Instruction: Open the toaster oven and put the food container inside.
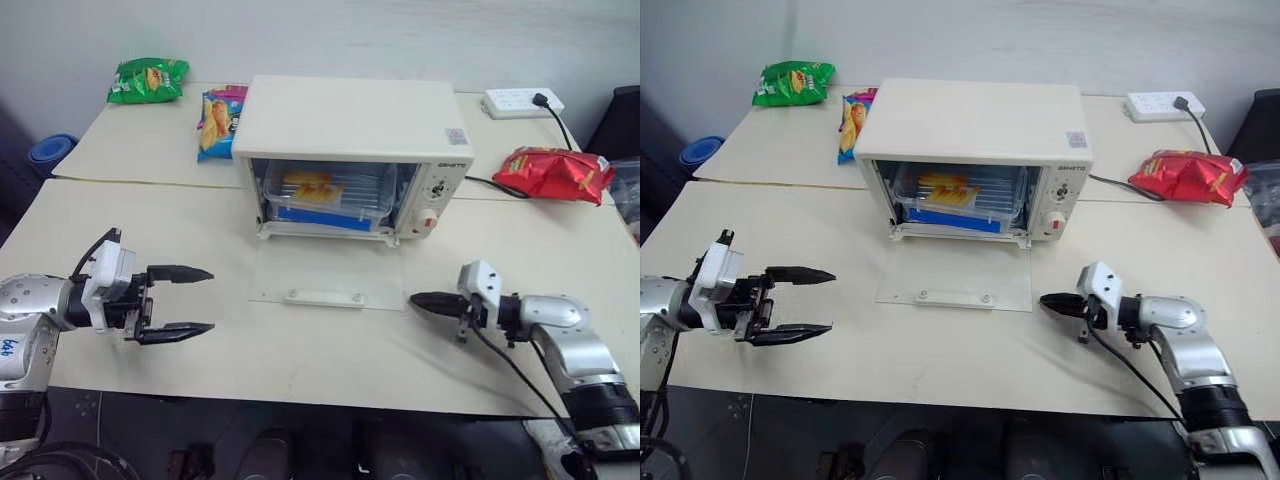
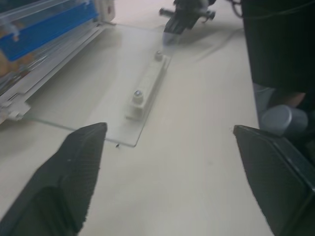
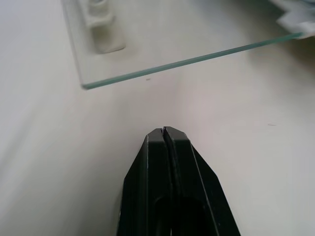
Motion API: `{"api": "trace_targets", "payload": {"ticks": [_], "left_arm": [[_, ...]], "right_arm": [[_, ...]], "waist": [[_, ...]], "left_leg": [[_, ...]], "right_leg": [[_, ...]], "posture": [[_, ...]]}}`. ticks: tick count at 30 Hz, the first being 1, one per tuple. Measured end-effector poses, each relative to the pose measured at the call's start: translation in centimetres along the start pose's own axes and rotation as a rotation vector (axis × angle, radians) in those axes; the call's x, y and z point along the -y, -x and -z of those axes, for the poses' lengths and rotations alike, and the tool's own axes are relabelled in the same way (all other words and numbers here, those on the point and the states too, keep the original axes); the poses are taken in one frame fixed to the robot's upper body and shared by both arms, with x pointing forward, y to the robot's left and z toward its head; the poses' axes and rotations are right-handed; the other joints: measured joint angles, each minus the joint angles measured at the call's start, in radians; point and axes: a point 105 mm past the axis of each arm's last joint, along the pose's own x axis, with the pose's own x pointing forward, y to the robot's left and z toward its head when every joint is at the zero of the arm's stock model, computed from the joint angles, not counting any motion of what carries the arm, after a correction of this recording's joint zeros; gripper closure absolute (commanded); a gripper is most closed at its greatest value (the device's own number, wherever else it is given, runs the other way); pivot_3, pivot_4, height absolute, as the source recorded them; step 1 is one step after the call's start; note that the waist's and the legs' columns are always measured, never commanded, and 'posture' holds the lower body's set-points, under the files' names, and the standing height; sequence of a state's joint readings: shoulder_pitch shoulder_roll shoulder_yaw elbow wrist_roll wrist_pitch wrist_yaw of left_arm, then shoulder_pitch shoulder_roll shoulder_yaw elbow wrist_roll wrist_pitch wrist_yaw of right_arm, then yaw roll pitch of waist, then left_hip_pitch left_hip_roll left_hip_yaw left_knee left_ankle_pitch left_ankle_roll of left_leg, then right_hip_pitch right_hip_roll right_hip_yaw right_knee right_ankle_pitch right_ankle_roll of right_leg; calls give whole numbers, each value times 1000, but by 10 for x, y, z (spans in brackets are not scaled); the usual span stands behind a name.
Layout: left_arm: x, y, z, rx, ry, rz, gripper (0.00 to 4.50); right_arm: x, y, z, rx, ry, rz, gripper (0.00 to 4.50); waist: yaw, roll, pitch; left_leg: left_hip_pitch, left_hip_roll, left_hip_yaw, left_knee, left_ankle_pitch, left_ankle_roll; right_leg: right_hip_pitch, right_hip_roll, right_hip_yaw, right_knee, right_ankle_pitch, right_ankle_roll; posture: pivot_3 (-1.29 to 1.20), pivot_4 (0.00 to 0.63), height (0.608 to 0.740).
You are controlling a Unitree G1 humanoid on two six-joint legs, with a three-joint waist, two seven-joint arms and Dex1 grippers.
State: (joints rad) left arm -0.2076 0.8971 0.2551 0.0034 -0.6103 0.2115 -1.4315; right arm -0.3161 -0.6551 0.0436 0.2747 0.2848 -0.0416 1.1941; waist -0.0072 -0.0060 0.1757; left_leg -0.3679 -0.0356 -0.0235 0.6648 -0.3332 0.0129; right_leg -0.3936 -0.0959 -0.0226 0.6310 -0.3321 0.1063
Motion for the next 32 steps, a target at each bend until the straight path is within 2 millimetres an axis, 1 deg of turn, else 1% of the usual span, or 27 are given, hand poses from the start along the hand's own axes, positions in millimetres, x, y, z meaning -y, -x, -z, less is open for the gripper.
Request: {"api": "trace_targets", "payload": {"ticks": [2, 5, 7, 9, 10, 11, 12, 13, 15, 16, 17, 18, 19, 21, 22, 23, 24, 27, 29, 31, 32], "left_arm": [[-3, -5, -9, 91, 7, -12, 20], [-1, -9, -12, 169, 76, -37, 20], [-1, -7, -13, 174, 86, -71, 20], [-6, -3, -16, 198, 72, -131, 20], [-11, -2, -19, 217, 55, -179, 20], [-15, -1, -22, 235, 38, -211, 20], [-21, 0, -24, 244, 17, -261, 20], [-26, 2, -21, 220, 14, -309, 20], [-31, 5, -13, 180, 13, -366, 20], [-31, 7, -5, 150, 15, -384, 20], [-30, 7, 2, 127, 21, -390, 20], [-28, 7, 9, 102, 23, -393, 0], [-26, 6, 17, 69, 26, -393, 0], [-23, 7, 29, 8, 0, -411, 0], [-22, 9, 33, -16, -13, -418, 0], [-20, 10, 37, -33, -23, -423, 0], [-18, 12, 41, -53, -42, -427, 0], [-10, 20, 56, -100, -50, -434, 0], [-7, 26, 66, -120, -33, -438, 0], [-7, 29, 70, -123, -33, -446, 0], [-6, 29, 70, -123, -33, -444, 0]], "right_arm": [[-3, -11, -4, 50, 1, -18, 4500], [-9, -32, -18, 178, -40, -23, 4500], [-3, -35, -33, 294, -93, 39, 4500], [6, -29, -56, 426, -130, 106, 4500], [12, -23, -73, 502, -140, 131, 4500], [14, -18, -86, 549, -136, 136, 4500], [16, -12, -104, 606, -120, 141, 4500], [18, -8, -120, 650, -106, 142, 4500], [21, -2, -143, 713, -85, 149, 4500], [23, 3, -153, 735, -72, 159, 4500], [25, 6, -157, 737, -57, 167, 4500], [26, 10, -158, 725, -32, 172, 4111], [25, 12, -157, 696, 0, 169, 3903], [16, 16, -145, 590, 98, 123, 3280], [9, 18, -134, 528, 139, 92, 3061], [3, 20, -119, 469, 161, 63, 2654], [-8, 22, -100, 398, 175, 11, 2334], [-26, 29, -61, 275, 183, -70, 1356], [-30, 33, -47, 237, 183, -78, 674], [-30, 34, -42, 224, 193, -74, 18], [-29, 34, -42, 222, 205, -68, 18]], "waist": [[-2, 0, 0], [-13, 0, 0], [-18, 0, 0], [-19, 1, 0], [-18, 1, 1], [-18, 1, 1], [-17, 1, 1], [-17, 1, 1], [-18, 1, 1], [-18, 1, 1], [-18, 1, 1], [-18, 1, 1], [-18, 1, 1], [-14, 1, 1], [-10, 1, 1], [-5, 1, 1], [0, 1, 1], [4, 1, 1], [1, 1, 1], [0, 1, 1], [1, 1, 1]], "left_leg": [[0, 0, 0, 0, 0, 0], [-1, 1, 0, 0, 0, -1], [-2, 1, 0, 0, 0, -1], [-2, 1, 0, 1, 0, -1], [-2, 1, -1, 1, 0, -1], [-2, 1, -1, 1, 0, -1], [-2, 1, -1, 1, 0, -1], [-2, 1, -1, 1, 0, -1], [-2, 0, -1, 1, 0, -1], [-1, 0, -1, 0, 0, -1], [-1, 0, -1, 0, 0, -1], [-2, 0, -1, -1, 0, -1], [-2, 0, -1, -1, 0, -1], [-2, 0, -1, -1, 0, -1], [-2, 0, -1, -2, -1, 0], [-3, 0, 0, -2, -1, 0], [-2, 0, 0, -1, -2, 1], [-1, 0, 2, 0, -2, 2], [0, 0, 2, 0, -2, 2], [1, 1, 2, 1, -2, 2], [1, 1, 2, 0, -2, 2]], "right_leg": [[0, 1, 0, 0, 0, 0], [-1, 1, 0, 6, 0, 0], [-2, 1, 0, 6, 0, 0], [-2, 1, 0, 6, 0, 0], [-2, 1, 0, 6, 0, 0], [-2, 1, 0, 6, 0, 0], [-2, 1, 0, 6, 0, 0], [-1, 1, 0, 6, 0, 0], [-2, 1, 0, 6, 0, 0], [-2, 1, 0, 6, 0, 0], [-2, 1, 0, 6, 0, 0], [-2, 1, 0, 5, 0, 0], [-2, 1, 0, 5, 0, 0], [-2, 1, 0, 4, 0, 0], [-2, 1, 0, 3, 0, 0], [-1, 1, 0, 1, 0, 0], [-1, 0, 0, 0, 0, 0], [0, 0, 1, -2, 0, 1], [0, 0, 2, -1, 0, 1], [0, 0, 2, 0, 0, 1], [0, 0, 2, 0, 0, 1]], "posture": [[0, 150, 740], [0, 150, 740], [0, 150, 740], [0, 150, 740], [0, 150, 740], [0, 150, 740], [0, 150, 740], [0, 150, 740], [0, 150, 740], [0, 150, 740], [0, 150, 740], [0, 150, 740], [0, 150, 740], [0, 150, 740], [0, 150, 740], [0, 150, 740], [0, 150, 740], [0, 150, 740], [0, 150, 740], [0, 150, 740], [0, 150, 740]]}}
